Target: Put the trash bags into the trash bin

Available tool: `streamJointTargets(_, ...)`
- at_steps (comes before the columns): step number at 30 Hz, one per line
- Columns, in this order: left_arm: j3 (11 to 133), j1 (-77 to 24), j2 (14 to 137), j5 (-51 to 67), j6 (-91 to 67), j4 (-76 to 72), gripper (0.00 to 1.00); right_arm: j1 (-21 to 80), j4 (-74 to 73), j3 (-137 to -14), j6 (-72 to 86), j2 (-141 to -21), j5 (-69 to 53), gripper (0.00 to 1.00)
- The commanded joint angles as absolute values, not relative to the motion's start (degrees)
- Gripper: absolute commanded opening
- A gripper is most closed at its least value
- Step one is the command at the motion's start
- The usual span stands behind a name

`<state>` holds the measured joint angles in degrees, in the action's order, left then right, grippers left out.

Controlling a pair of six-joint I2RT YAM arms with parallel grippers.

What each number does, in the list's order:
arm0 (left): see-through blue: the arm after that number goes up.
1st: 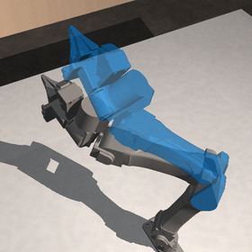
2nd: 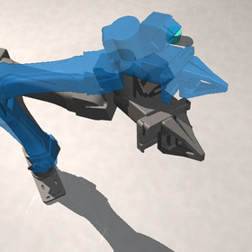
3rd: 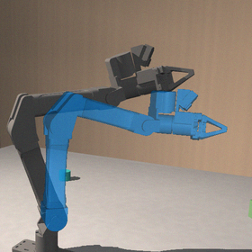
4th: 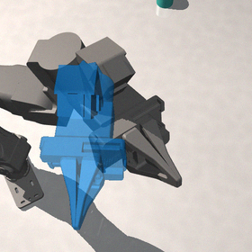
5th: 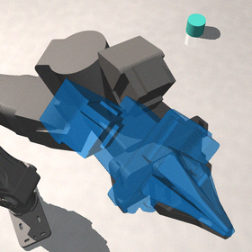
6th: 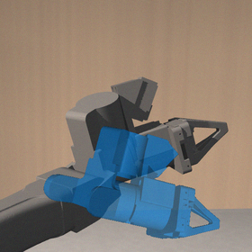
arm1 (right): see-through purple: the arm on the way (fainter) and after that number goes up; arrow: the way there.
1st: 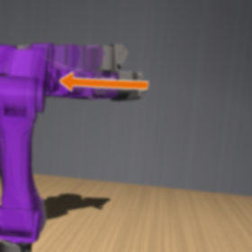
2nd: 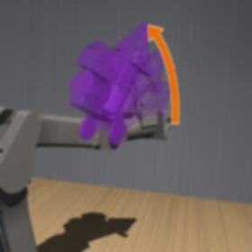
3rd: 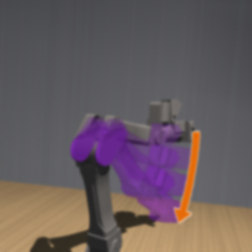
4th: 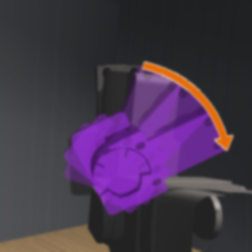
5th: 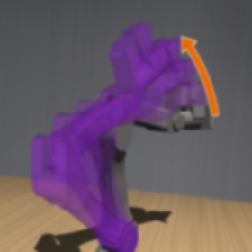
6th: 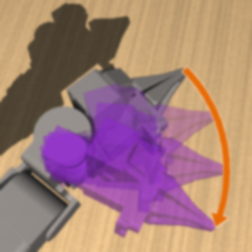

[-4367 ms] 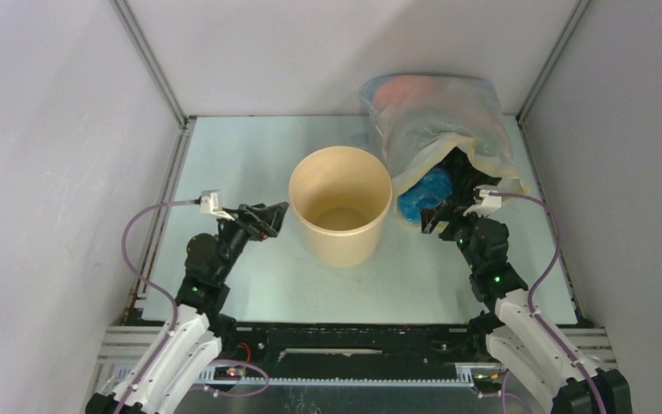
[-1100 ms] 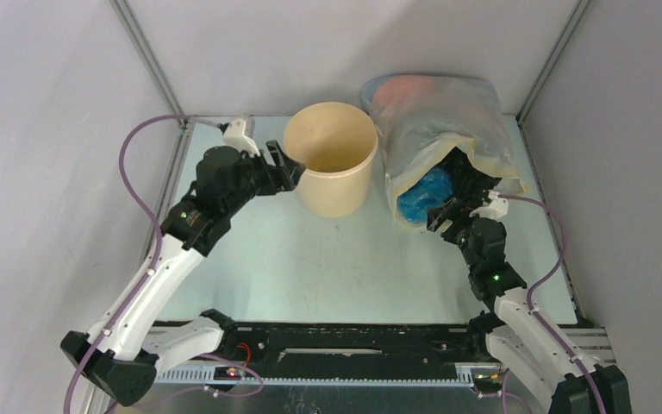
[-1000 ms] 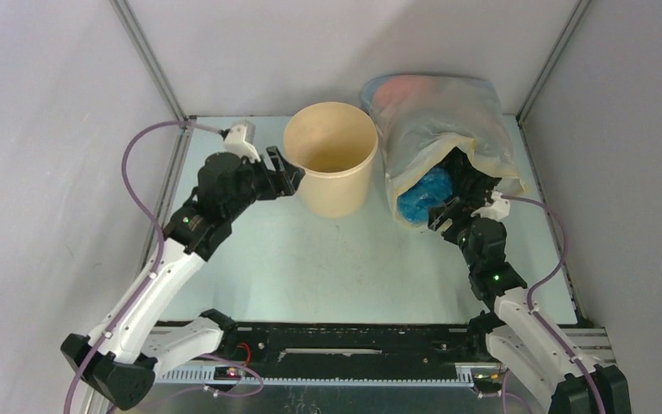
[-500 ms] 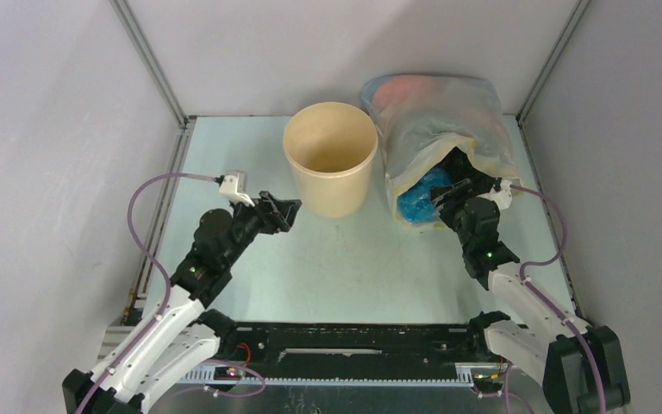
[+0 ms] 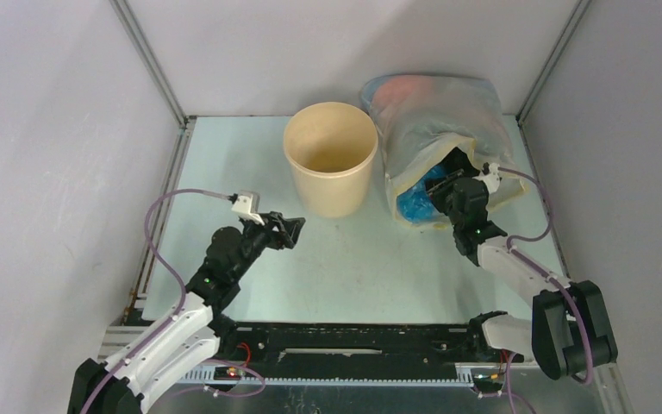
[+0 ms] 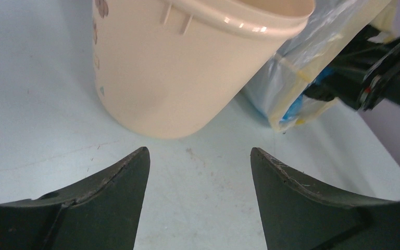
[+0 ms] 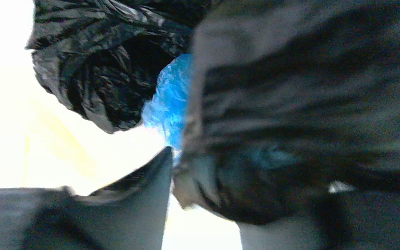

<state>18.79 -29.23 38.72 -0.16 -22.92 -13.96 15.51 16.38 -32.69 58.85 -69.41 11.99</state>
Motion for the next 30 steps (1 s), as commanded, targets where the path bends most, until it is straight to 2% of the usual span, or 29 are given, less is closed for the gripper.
streamJointTargets(1, 17.18, -29.71, 38.57, 0.17, -19.50, -21.21, 0.78, 15.46, 17.21, -36.57, 56.38, -68.32, 9.24, 0.15)
streamJointTargets(3, 16.60, -29.79, 38.05, 0.17, -18.96, -21.22, 0.78, 16.32, 13.70, -36.48, 55.80, -65.12, 10.77, 0.02)
streamJointTargets(4, 16.39, -29.79, 37.69, 0.18, -18.76, -20.96, 0.78, 16.81, 11.71, -36.50, 55.46, -63.28, 11.60, 0.00)
streamJointTargets(15, 15.22, -29.79, 34.37, 0.17, -19.07, -20.52, 0.78, 18.02, -5.01, -34.62, 52.27, -46.22, 14.43, 0.00)
streamJointTargets(18, 15.11, -29.79, 34.18, 0.18, -19.16, -20.73, 0.78, 18.02, -4.02, -32.28, 49.93, -42.75, 12.85, 0.00)
streamJointTargets(19, 15.07, -29.79, 34.18, 0.10, -19.28, -20.71, 0.78, 18.02, -3.95, -32.02, 48.71, -42.33, 12.45, 0.05)
streamJointTargets(22, 15.05, -29.78, 34.54, 0.17, -19.33, -21.09, 0.78, 17.95, -4.05, -31.99, 47.97, -43.49, 13.56, 0.57)
streamJointTargets(23, 15.10, -29.84, 34.57, 0.18, -19.26, -21.13, 0.78, 17.88, -4.31, -31.99, 49.55, -44.39, 14.41, 0.68)
streamJointTargets(25, 15.04, -29.85, 34.67, 0.26, -19.25, -21.18, 0.78, 17.86, -6.20, -32.12, 55.49, -46.31, 18.67, 0.81)
streamJointTargets(30, 14.51, -29.88, 34.67, 0.18, -18.87, -21.44, 0.78, 17.93, -0.82, -32.23, 59.77, -53.02, 17.61, 0.88)
